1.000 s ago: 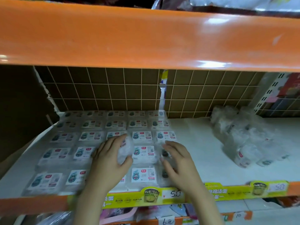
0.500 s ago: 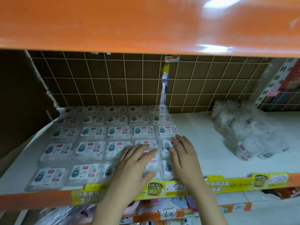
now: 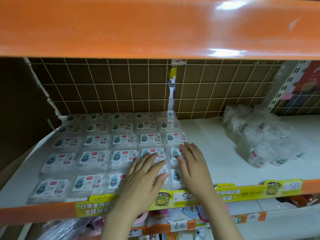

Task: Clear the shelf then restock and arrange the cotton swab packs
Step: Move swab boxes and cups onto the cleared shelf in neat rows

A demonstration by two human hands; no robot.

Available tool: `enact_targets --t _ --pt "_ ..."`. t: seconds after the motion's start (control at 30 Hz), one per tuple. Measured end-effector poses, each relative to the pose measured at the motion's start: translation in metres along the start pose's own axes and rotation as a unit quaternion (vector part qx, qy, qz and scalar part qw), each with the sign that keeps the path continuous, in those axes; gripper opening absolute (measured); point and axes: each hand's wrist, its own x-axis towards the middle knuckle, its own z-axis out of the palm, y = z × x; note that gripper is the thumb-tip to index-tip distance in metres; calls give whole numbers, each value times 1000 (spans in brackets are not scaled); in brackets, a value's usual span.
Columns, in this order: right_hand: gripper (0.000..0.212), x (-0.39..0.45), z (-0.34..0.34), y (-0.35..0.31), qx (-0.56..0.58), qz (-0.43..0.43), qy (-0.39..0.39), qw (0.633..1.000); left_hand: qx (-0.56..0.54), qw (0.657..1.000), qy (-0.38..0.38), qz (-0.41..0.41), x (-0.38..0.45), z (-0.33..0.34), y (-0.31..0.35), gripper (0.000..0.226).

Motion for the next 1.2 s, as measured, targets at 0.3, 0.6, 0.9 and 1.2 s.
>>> enact_targets --t 0.3,0.6,0.9,1.2 --pt "59 -1 -22 3 10 -23 -5 1000 -1 996 76 -38 35 -10 16 73" --pt "43 -9 -135 101 -7 -69 64 996 -46 991 110 -58 72 23 126 65" --pt "41 -23 -212 207 -8 -72 61 996 -42 988 150 -15 89 70 259 35" --pt "43 -24 -233 256 0 -25 40 999 -47 983 178 -11 117 81 288 35"
